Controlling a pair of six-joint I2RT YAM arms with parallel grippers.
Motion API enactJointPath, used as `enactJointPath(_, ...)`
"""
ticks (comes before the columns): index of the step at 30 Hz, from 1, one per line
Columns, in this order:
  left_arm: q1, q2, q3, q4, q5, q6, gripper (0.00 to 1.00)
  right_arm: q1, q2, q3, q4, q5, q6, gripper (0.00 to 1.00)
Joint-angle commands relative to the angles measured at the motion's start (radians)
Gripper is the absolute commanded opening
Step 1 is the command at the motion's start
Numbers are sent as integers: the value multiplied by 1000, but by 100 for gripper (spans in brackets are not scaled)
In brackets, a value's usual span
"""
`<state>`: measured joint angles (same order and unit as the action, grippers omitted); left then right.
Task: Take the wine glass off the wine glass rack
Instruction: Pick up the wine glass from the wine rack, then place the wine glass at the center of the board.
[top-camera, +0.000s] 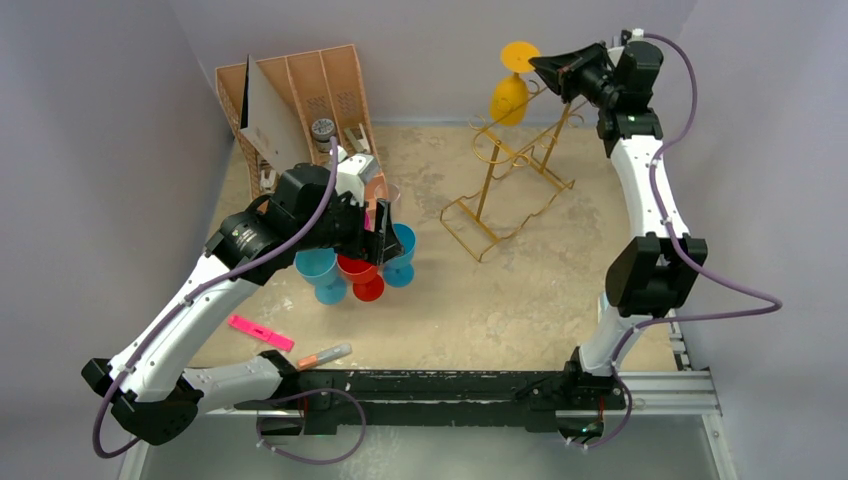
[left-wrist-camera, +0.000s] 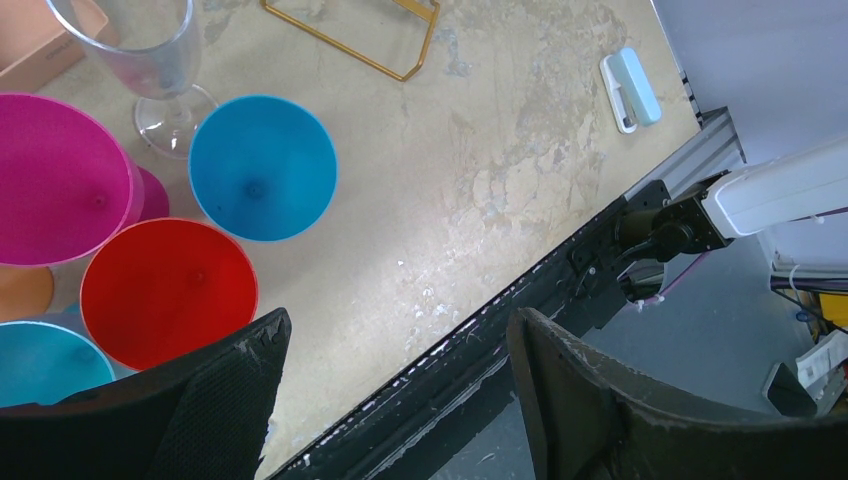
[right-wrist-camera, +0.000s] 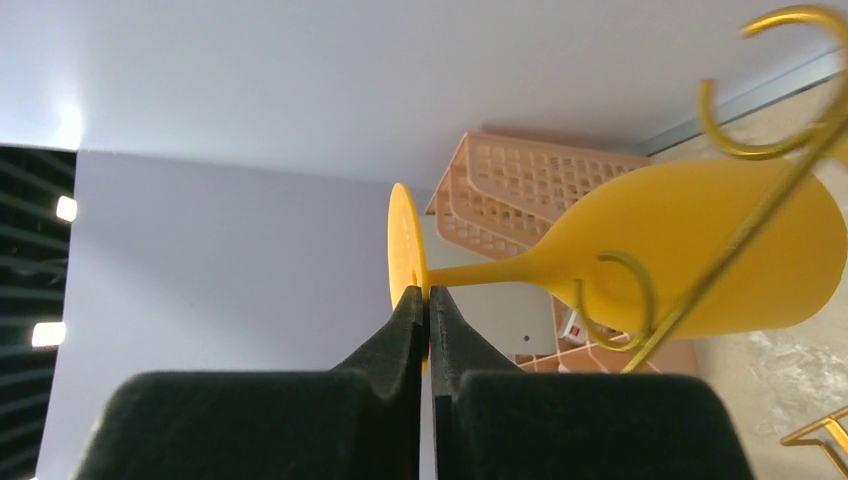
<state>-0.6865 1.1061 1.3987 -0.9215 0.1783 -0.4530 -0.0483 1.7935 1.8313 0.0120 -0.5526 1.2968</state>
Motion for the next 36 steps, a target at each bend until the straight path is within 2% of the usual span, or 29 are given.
enactJointPath(1, 2, -23, 3, 44, -9, -9, 78, 16, 8, 87, 121, -116, -13, 0)
enactJointPath(8, 2, -47, 3, 55, -64, -24, 78, 81, 14, 162, 148, -236, -137, 0)
enactJointPath(13, 2, -107, -15, 50, -237, -66, 78, 152, -32, 162, 136, -298, -339, 0)
enactJointPath(19, 2, -186, -47, 66, -358, -104, 78, 265, -163, 33, 215, -356, -583, 0)
enactJointPath(24, 2, -238, -76, 83, -419, -115, 77, 318, -239, -62, 205, -365, -725, 0)
enactJointPath(29, 2, -255, -93, 144, -348, -80, 77, 350, -315, -199, 340, -467, -727, 0)
enactJointPath(36, 2, -274, -128, 368, -15, 1, 75, 419, -478, -403, 318, -501, -886, 0)
